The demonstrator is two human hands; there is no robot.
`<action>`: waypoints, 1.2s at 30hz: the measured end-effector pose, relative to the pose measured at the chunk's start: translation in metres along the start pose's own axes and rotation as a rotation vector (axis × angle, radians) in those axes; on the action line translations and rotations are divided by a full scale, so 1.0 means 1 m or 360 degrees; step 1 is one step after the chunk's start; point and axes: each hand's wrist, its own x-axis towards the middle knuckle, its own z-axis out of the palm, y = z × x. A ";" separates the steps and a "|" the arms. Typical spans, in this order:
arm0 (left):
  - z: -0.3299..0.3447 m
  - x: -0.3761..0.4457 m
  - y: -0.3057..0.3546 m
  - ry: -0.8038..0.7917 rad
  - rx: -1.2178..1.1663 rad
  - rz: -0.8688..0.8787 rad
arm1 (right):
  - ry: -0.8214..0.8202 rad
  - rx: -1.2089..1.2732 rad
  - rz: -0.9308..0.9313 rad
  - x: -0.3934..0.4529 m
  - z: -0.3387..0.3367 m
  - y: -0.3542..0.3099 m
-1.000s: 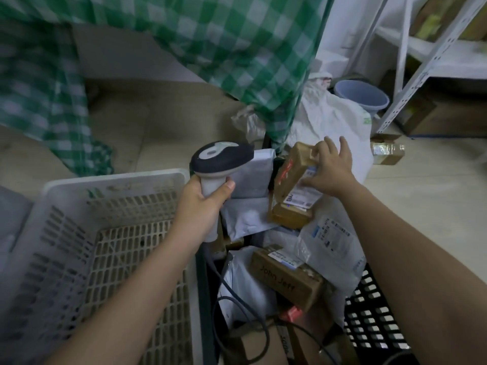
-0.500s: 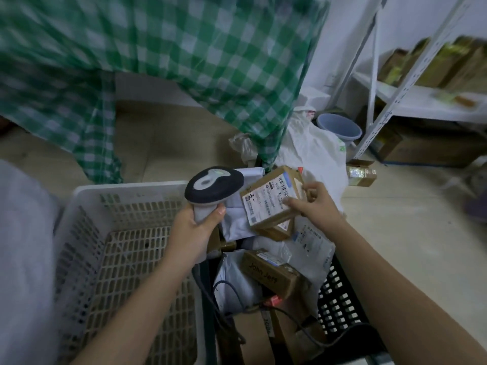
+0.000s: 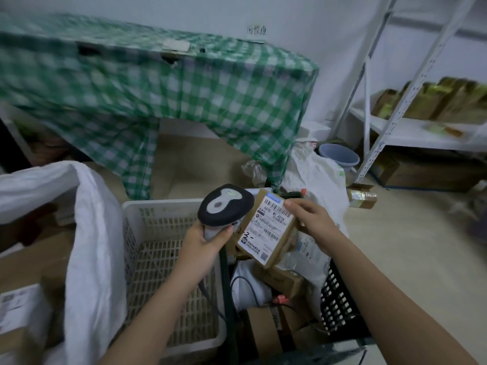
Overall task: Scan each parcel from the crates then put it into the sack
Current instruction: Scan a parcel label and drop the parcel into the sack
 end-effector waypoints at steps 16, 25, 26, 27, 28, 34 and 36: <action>0.005 -0.031 -0.010 -0.0220 0.0239 0.0088 | 0.0138 0.0022 -0.0053 0.007 -0.012 -0.041; 0.010 -0.024 -0.028 -0.0301 0.0221 0.0034 | 0.0130 -0.0018 -0.0094 0.021 -0.016 -0.046; 0.011 -0.025 -0.029 -0.0307 0.0203 0.0028 | 0.0131 -0.0011 -0.0099 0.021 -0.016 -0.046; 0.011 -0.025 -0.029 -0.0312 0.0199 0.0028 | 0.0131 -0.0013 -0.0100 0.021 -0.016 -0.046; 0.011 -0.025 -0.030 -0.0316 0.0204 0.0031 | 0.0132 -0.0020 -0.0098 0.021 -0.016 -0.046; 0.012 -0.025 -0.028 -0.0324 0.0223 0.0027 | 0.0134 -0.0022 -0.0095 0.022 -0.019 -0.044; 0.011 -0.025 -0.027 -0.0326 0.0190 0.0019 | 0.0132 -0.0026 -0.0090 0.022 -0.019 -0.044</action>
